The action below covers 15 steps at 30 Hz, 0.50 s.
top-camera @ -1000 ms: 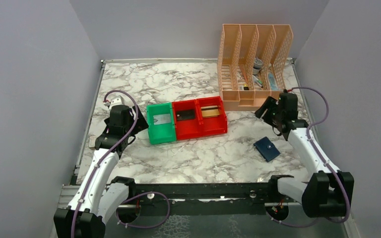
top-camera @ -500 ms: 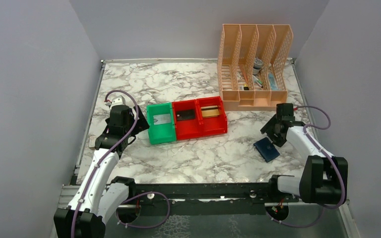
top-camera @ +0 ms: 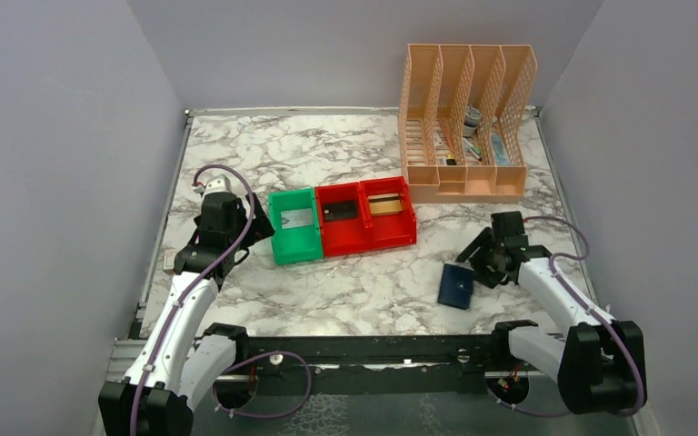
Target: Take the credit cards out of the card holder
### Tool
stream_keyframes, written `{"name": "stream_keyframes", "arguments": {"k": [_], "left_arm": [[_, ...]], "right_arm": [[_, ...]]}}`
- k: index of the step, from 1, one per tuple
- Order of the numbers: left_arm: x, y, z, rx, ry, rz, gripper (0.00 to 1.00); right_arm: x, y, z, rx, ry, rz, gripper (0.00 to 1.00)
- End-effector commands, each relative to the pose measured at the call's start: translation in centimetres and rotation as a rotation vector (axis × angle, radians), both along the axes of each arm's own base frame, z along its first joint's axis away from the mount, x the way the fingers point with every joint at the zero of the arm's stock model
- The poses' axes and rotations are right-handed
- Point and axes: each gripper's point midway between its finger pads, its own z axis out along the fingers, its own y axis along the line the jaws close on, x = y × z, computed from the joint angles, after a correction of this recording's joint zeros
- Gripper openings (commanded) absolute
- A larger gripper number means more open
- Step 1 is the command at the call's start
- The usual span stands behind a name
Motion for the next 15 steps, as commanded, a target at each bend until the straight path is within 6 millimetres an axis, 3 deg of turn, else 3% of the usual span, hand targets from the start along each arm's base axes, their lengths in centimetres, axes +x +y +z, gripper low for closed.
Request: {"name": "stream_keyframes", "arguments": {"k": [1, 7, 10, 15], "left_arm": [[0.2, -0.4, 0.3, -0.013, -0.018, -0.024, 0.99], [0.2, -0.5, 0.0, -0.016, -0.01, -0.031, 0.99], [0.1, -0.6, 0.0, -0.02, -0.009, -0.039, 0.99], [-0.2, -0.8, -0.1, -0.028, -0.008, -0.049, 0.99]], "right_arm": [[-5.0, 5.7, -2.0, 0.163, 0.155, 0.147, 0.62], [-5.9, 9.4, -1.9, 0.182, 0.172, 0.333, 0.62], [-4.8, 9.1, -0.8, 0.109, 0.136, 0.401, 0.63], [-4.3, 6.3, 0.2, -0.041, 0.099, 0.363, 0.64]]}}
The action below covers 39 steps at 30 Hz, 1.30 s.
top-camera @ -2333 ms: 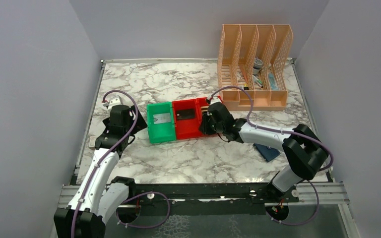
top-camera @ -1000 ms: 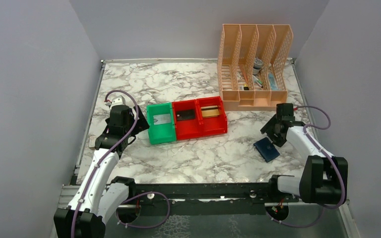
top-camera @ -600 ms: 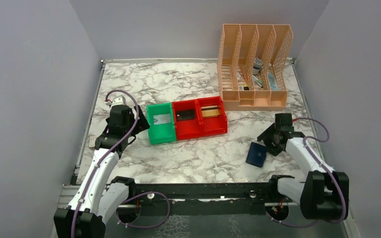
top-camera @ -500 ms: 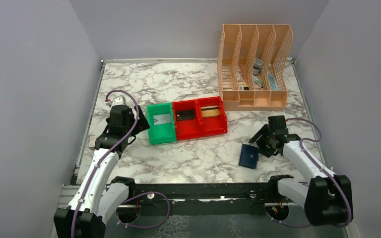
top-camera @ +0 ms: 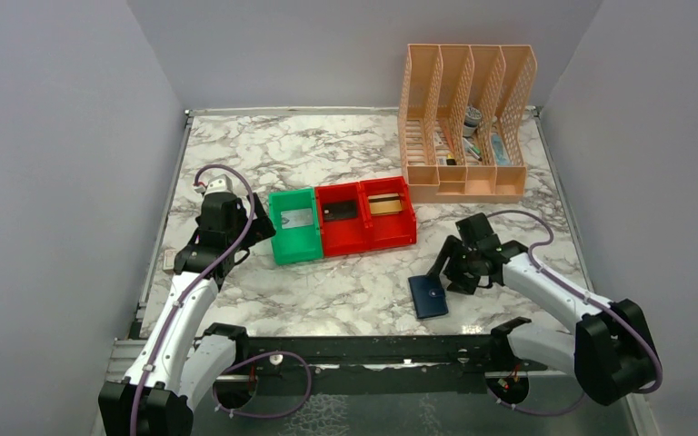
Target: Take the credit cards out of the card holder
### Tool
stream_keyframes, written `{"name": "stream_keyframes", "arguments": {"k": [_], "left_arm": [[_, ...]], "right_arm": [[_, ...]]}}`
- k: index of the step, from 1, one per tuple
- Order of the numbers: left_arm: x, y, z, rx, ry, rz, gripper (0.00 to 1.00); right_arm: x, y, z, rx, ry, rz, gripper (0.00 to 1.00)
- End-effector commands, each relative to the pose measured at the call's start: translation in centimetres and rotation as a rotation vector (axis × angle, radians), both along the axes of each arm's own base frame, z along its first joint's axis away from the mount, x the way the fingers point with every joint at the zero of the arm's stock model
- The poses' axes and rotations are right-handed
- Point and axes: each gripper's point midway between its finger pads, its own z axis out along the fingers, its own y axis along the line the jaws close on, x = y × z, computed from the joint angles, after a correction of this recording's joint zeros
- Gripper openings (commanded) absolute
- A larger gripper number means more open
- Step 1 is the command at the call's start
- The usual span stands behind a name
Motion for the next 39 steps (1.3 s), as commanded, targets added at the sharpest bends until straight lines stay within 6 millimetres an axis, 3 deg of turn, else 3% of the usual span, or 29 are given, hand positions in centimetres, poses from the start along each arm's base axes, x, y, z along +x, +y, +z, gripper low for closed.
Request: {"name": "stream_keyframes", "arguments": {"k": [1, 6, 11, 19, 23, 27, 30, 33, 36, 39], "left_arm": [[-0.2, -0.4, -0.1, -0.013, -0.009, -0.031, 0.99], [-0.3, -0.4, 0.0, -0.014, -0.016, -0.028, 0.99], [-0.2, -0.4, -0.1, -0.008, -0.006, -0.031, 0.99], [0.0, -0.8, -0.5, -0.018, 0.014, -0.047, 0.99], [0.0, -0.8, -0.6, -0.019, 0.02, -0.052, 0.99], [-0.1, -0.8, -0.6, -0.021, 0.019, -0.052, 0.99], [0.0, -1.4, -0.3, -0.028, 0.012, -0.093, 0.99], [0.1, -3.3, 0.7, -0.047, -0.003, -0.237, 0.99], [0.1, -4.8, 1.4, -0.087, -0.036, -0.318, 0.99], [-0.2, -6.3, 2.0, -0.13, -0.07, -0.393, 0.99]], "right_arm": [[-1.6, -3.6, -0.3, -0.185, 0.024, -0.012, 0.65], [-3.0, -3.2, 0.0, -0.162, 0.067, 0.057, 0.65], [-5.2, -0.2, -0.6, 0.036, 0.079, 0.176, 0.62], [-4.3, 4.4, 1.8, 0.271, -0.007, 0.296, 0.59], [-4.2, 3.6, 1.9, 0.181, 0.011, 0.337, 0.6], [-6.2, 2.6, 0.2, 0.149, 0.081, 0.374, 0.6], [-7.7, 2.8, -1.2, 0.165, 0.129, 0.408, 0.54], [-7.8, 4.7, -1.3, 0.225, 0.132, 0.443, 0.48], [-6.7, 8.0, -0.5, 0.31, 0.091, 0.468, 0.38], [-5.1, 11.4, -0.2, 0.403, 0.055, 0.429, 0.37]]}}
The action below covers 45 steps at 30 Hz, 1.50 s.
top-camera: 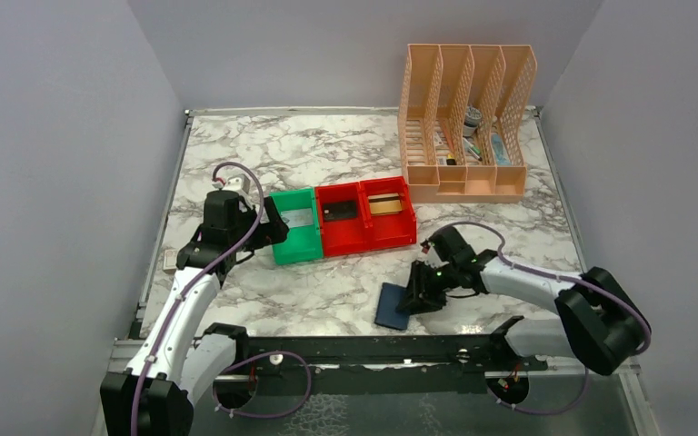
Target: Take the credit cards out of the card holder
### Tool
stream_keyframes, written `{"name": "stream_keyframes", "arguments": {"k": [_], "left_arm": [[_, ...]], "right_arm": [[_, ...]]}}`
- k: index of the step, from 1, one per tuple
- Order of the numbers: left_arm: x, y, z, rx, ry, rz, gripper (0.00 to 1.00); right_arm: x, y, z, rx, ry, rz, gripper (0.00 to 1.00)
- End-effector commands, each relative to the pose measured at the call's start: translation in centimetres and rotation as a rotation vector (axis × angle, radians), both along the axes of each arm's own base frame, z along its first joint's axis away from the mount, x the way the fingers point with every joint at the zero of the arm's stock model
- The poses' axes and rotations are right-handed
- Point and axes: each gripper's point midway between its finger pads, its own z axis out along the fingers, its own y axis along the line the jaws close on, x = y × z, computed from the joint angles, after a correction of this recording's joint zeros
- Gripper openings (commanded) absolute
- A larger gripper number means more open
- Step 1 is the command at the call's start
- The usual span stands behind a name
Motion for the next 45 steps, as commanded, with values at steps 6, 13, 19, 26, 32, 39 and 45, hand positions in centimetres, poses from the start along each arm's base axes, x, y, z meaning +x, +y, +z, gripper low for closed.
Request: {"name": "stream_keyframes", "arguments": {"k": [6, 13, 19, 26, 32, 39, 45], "left_arm": [[-1.3, -7.2, 2.6, -0.184, -0.073, -0.355, 0.97], [-3.8, -11.8, 0.5, -0.171, 0.005, -0.425, 0.95], [-5.1, -13.3, -1.5, -0.195, 0.049, -0.391, 0.91], [-6.6, -12.8, -3.4, -0.223, 0.087, -0.288, 0.82], [-8.3, -12.0, -5.0, -0.288, 0.128, -0.227, 0.79], [-9.0, -12.0, -6.6, -0.287, 0.195, -0.208, 0.69], [-8.4, -11.8, -6.9, -0.26, 0.202, -0.182, 0.63]], "right_arm": [[5.2, 10.8, -0.1, 0.111, -0.08, 0.073, 0.39], [7.1, 8.8, 2.0, 0.015, -0.266, -0.012, 0.48], [7.6, 7.6, 4.1, -0.022, -0.373, 0.037, 0.54], [10.0, 8.2, 6.9, 0.01, -0.509, 0.0, 0.49], [9.3, 11.4, 7.5, 0.128, -0.499, 0.183, 0.42], [8.1, 12.8, 5.8, 0.02, -0.493, 0.235, 0.41], [7.6, 14.5, 5.4, -0.089, -0.561, 0.276, 0.39]]}}
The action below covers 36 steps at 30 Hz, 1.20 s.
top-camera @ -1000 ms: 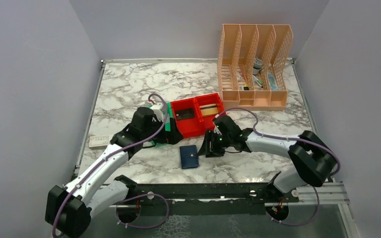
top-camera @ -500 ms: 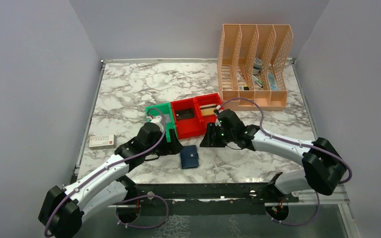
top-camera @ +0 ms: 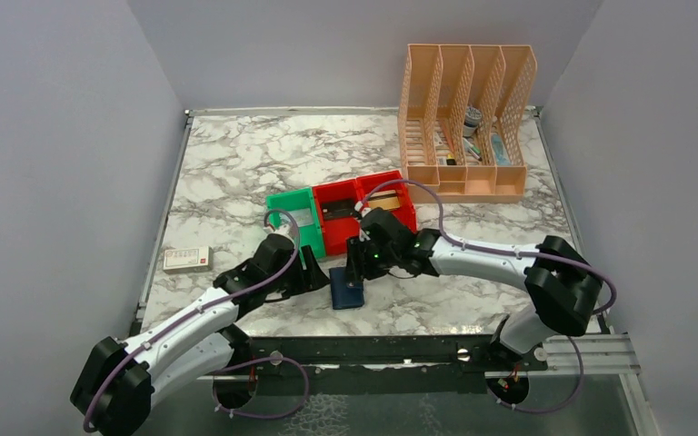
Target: Take the credit cards out of the card holder
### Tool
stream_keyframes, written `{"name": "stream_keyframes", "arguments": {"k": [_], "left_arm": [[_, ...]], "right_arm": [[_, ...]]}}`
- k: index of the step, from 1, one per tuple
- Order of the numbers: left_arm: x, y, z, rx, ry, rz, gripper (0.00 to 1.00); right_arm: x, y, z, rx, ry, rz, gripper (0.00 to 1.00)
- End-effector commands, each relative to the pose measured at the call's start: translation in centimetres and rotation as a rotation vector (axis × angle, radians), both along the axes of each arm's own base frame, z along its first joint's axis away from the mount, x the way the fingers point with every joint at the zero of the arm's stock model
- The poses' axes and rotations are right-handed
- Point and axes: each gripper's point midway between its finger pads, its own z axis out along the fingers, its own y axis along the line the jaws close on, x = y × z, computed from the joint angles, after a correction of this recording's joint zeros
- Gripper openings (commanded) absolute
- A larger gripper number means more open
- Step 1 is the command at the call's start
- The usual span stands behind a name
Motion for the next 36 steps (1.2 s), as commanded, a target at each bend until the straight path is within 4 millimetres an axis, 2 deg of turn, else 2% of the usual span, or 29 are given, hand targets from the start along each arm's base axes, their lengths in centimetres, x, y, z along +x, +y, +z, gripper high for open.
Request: {"name": "stream_keyframes", "arguments": {"k": [1, 3, 7, 15, 21, 25, 30, 32, 36], "left_arm": [[1.1, -0.1, 0.8, 0.001, -0.032, 0.038, 0.62], [1.3, 0.0, 0.9, 0.003, -0.039, 0.047, 0.62], [1.3, 0.4, 0.9, 0.013, -0.047, 0.065, 0.62], [1.2, 1.0, 0.9, 0.019, -0.058, 0.089, 0.62], [1.3, 0.2, 1.3, -0.001, -0.059, 0.049, 0.63], [1.3, -0.4, 1.0, -0.003, -0.043, 0.027, 0.64], [1.2, -1.4, 0.4, -0.001, -0.026, -0.013, 0.64], [1.1, -1.7, 0.1, 0.014, -0.018, -0.03, 0.65], [0.7, -1.9, -0.7, 0.043, 0.001, -0.053, 0.68]], "right_arm": [[0.7, 0.8, -0.2, -0.105, -0.098, -0.005, 0.39], [0.5, 1.3, -0.5, -0.15, -0.115, 0.002, 0.39], [0.5, 1.1, -1.9, -0.256, -0.123, -0.011, 0.38], [0.2, -0.4, -4.0, -0.365, -0.123, -0.04, 0.39], [-0.1, -1.5, -6.2, -0.438, -0.091, -0.07, 0.38], [-0.3, -1.7, -6.4, -0.412, -0.085, -0.098, 0.29], [-1.0, -0.2, -5.6, -0.284, -0.044, -0.078, 0.16], [-0.9, -0.1, -5.4, -0.227, -0.01, -0.075, 0.14], [-0.5, -1.3, -5.2, -0.11, 0.071, -0.088, 0.07]]}}
